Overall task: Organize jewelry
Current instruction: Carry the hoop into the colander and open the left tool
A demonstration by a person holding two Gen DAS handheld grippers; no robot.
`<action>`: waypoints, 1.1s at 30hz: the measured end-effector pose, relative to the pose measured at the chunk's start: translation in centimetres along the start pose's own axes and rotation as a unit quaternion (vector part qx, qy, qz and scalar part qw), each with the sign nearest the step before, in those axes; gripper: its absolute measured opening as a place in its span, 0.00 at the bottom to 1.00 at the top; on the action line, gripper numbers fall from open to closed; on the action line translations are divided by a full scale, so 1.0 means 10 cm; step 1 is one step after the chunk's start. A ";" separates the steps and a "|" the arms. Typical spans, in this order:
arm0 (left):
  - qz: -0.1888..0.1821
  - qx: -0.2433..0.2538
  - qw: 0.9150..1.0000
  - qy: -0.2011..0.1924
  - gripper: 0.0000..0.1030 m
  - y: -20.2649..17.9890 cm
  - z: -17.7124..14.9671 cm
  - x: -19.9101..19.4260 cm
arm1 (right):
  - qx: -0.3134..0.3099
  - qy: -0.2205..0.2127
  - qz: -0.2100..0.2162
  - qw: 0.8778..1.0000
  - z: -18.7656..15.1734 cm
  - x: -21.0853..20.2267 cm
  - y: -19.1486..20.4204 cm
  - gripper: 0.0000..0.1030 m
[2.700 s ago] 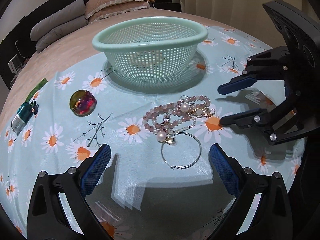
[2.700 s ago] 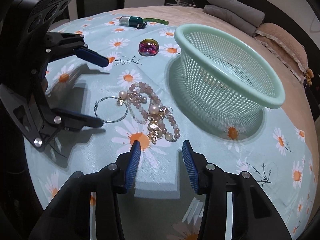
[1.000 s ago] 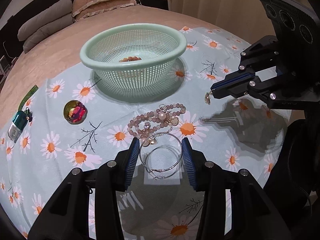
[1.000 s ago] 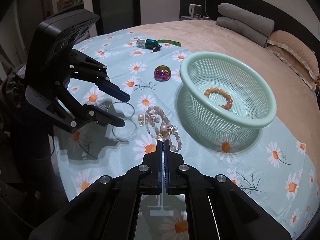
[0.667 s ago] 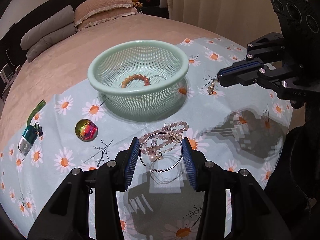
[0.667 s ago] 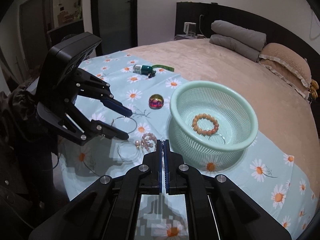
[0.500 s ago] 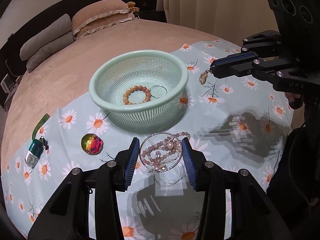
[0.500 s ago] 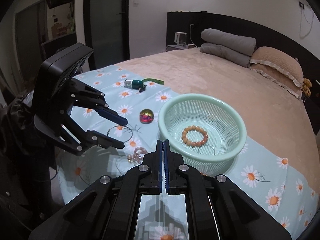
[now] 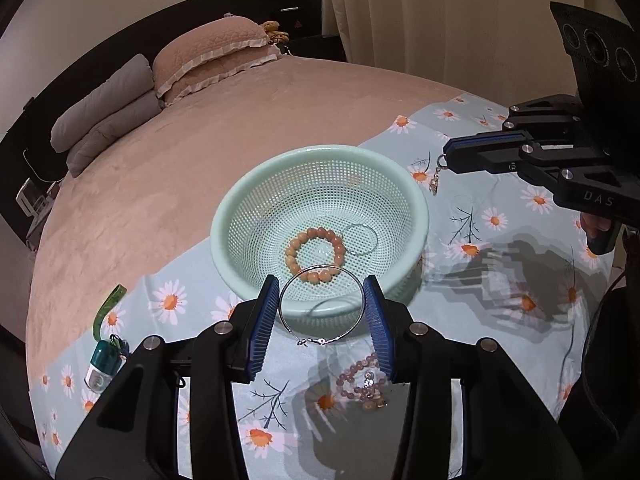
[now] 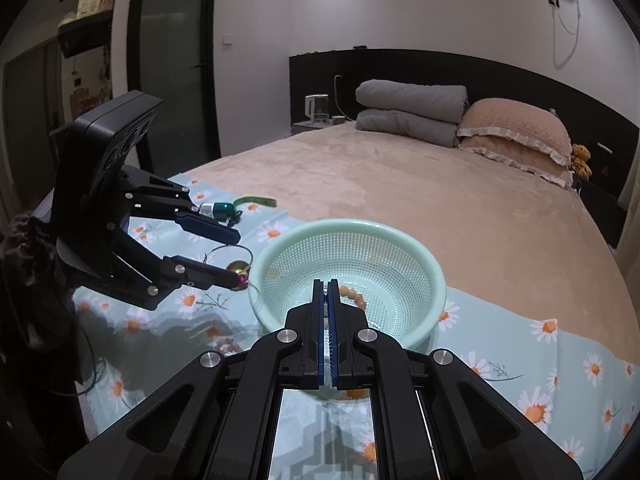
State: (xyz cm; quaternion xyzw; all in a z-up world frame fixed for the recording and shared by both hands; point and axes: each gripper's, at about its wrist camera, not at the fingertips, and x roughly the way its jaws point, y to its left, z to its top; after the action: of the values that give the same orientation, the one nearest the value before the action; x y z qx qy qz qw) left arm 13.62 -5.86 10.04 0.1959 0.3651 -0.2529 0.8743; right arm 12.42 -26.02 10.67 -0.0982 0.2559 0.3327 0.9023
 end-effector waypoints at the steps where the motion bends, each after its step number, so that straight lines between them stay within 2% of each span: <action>1: 0.001 0.002 1.000 -0.001 0.43 0.01 0.03 0.02 | -0.001 0.001 -0.004 1.000 -0.01 0.03 -0.02 0.02; 4: 0.008 0.009 1.000 -0.002 0.43 0.03 0.08 0.10 | -0.010 0.014 -0.010 1.000 -0.05 0.13 -0.04 0.02; 10: 0.007 0.006 1.000 0.006 0.43 0.08 0.10 0.24 | 0.008 0.007 -0.016 1.000 -0.02 0.26 -0.14 0.02; 13: 0.015 0.004 1.000 -0.013 0.44 0.11 0.10 0.23 | 0.010 0.014 -0.026 1.000 -0.02 0.32 -0.13 0.04; 14: 0.023 0.005 0.999 -0.033 0.54 0.12 0.09 0.20 | 0.015 0.014 -0.037 0.999 -0.03 0.34 -0.12 0.09; 15: 0.043 0.006 0.998 -0.047 0.66 0.13 0.09 0.17 | 0.024 0.016 -0.056 0.998 -0.03 0.37 -0.15 0.19; 16: 0.070 0.004 0.996 -0.057 0.91 0.15 0.08 0.14 | 0.036 0.016 -0.081 0.996 -0.03 0.38 -0.17 0.54; 17: 0.091 0.001 0.994 -0.068 0.94 0.16 0.08 0.11 | 0.048 0.008 -0.104 0.993 -0.04 0.38 -0.19 0.81; 19: 0.090 -0.004 0.993 -0.070 0.94 0.20 0.07 0.05 | 0.059 -0.017 -0.122 0.991 -0.04 0.31 -0.23 0.82; 20: 0.086 -0.003 0.994 -0.065 0.94 0.21 0.06 0.03 | 0.067 -0.018 -0.125 0.990 -0.03 0.29 -0.26 0.83; 24: 0.108 0.007 0.993 -0.055 0.94 0.23 -0.01 0.00 | 0.096 -0.024 -0.133 0.986 -0.03 0.18 -0.38 0.84; 33: 0.098 0.007 0.995 -0.037 0.94 0.27 -0.17 -0.02 | 0.084 0.001 -0.161 0.983 -0.01 0.22 -0.36 0.84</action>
State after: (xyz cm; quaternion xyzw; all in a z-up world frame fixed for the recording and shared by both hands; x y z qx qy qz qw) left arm 14.12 -2.75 9.51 0.2274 0.3098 -0.1761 0.9062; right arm 16.09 -27.57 9.41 -0.0623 0.2649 0.1605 0.9488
